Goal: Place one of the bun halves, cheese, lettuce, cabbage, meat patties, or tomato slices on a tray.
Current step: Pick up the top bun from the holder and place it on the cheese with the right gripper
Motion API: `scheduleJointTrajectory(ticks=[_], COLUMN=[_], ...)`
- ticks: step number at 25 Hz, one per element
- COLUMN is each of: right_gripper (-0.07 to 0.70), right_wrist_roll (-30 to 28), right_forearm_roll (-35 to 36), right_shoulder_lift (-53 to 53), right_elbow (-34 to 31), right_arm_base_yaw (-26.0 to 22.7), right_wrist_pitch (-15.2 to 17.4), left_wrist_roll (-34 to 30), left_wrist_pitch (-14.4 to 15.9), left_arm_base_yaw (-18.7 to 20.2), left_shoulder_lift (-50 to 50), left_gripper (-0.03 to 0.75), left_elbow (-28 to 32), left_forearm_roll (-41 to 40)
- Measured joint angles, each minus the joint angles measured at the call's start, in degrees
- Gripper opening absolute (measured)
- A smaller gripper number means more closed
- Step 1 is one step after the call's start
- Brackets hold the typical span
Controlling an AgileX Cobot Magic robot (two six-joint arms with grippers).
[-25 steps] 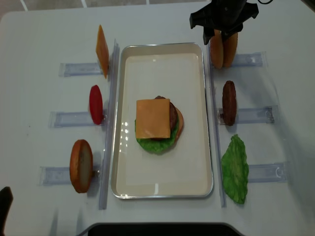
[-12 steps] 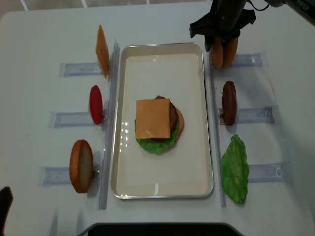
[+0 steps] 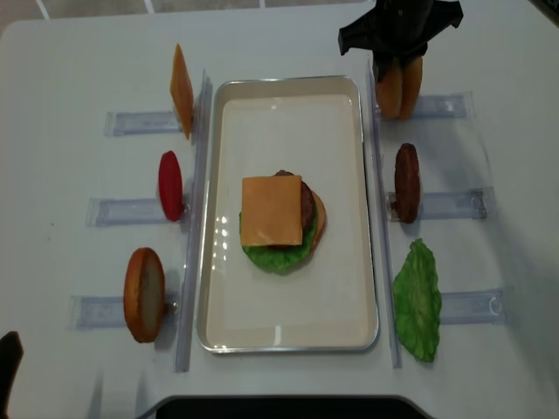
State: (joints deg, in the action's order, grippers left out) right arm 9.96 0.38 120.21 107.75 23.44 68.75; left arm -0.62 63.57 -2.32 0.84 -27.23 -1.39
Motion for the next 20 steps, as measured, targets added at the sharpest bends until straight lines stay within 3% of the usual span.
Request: scheduleJointTrajectory(ticks=[7,13,16,20], right_gripper=[0.206,0.206,0.206,0.205], right_wrist_roll=[-0.1,0.0,1.0,4.5], right_forearm_roll=[3.9,6.0,5.9,3.7], right_shoulder_lift=[-0.6,-2.6,-5.9,-12.3], right_elbow=[7.3,7.8,4.2,-8.2], right_arm_base_yaw=[0.2,1.8,4.0,8.2], right_wrist_pitch=[1.2,1.3,1.1,1.0], left_wrist_roll=[0.0,0.0,0.0,0.0], left_wrist_pitch=[0.0,0.0,0.0,0.0], left_arm_base_yaw=[0.0,0.0,0.0,0.0], left_shoulder_lift=[0.0,0.0,0.0,0.0], left_gripper=[0.516,0.516,0.516,0.516], left_elbow=[0.0,0.0,0.0,0.0], left_forearm_roll=[0.0,0.0,0.0,0.0])
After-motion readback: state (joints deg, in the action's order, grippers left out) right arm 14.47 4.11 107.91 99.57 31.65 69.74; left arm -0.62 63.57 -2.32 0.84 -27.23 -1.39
